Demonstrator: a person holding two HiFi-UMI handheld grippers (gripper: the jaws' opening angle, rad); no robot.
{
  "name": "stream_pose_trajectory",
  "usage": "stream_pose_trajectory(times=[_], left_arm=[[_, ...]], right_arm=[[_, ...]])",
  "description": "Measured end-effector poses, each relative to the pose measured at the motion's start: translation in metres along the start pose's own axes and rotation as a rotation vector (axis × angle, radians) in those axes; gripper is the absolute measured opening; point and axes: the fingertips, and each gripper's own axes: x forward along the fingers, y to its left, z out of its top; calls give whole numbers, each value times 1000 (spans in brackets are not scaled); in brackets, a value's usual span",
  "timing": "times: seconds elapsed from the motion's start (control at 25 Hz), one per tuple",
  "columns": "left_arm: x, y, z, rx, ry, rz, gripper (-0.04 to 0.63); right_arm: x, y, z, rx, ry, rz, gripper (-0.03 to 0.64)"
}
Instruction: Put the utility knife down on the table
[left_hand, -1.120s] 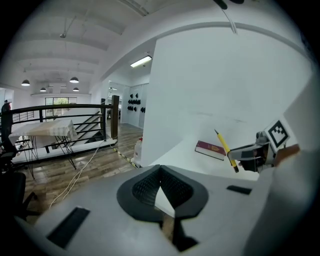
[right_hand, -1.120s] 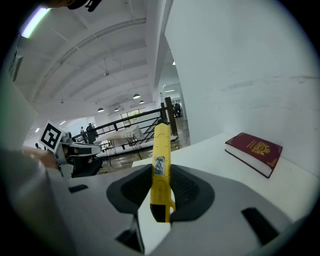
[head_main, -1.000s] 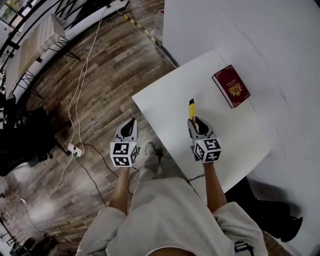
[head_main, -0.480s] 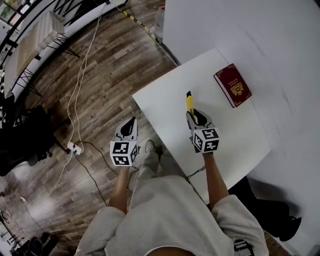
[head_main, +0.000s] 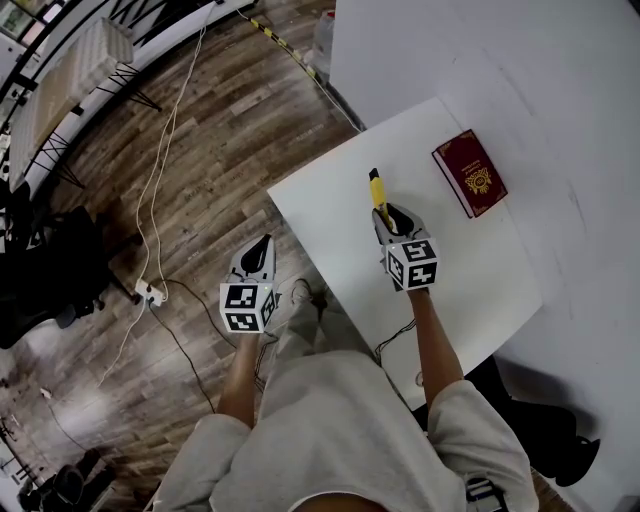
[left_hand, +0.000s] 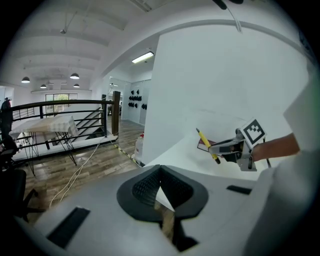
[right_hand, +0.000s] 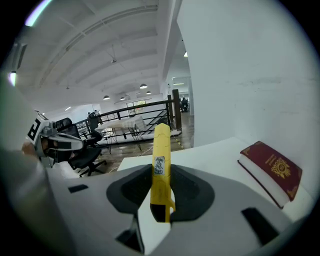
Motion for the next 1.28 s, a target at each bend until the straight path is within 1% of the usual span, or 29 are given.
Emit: stream_pose_trajectory(times=[0.36,0.68,0.92,1.0,1.28], left_arm=[[0,5,-2,-5,6,7,6],[-2,12,-4,-11,11,18,6],[-2,12,-5,-12,9,18,6],[-3,13,-4,-13,10,18,6],[-2,12,-4,-11,15,16,6]], right_arm=[[21,-1,0,-118,59,21,112],[40,1,-14,-252,150,41,112],[55,-1,-33,-322,231,58,112],[58,-2,-34,-333,252,52,112],[72,-2,-50,-288,317,54,112]])
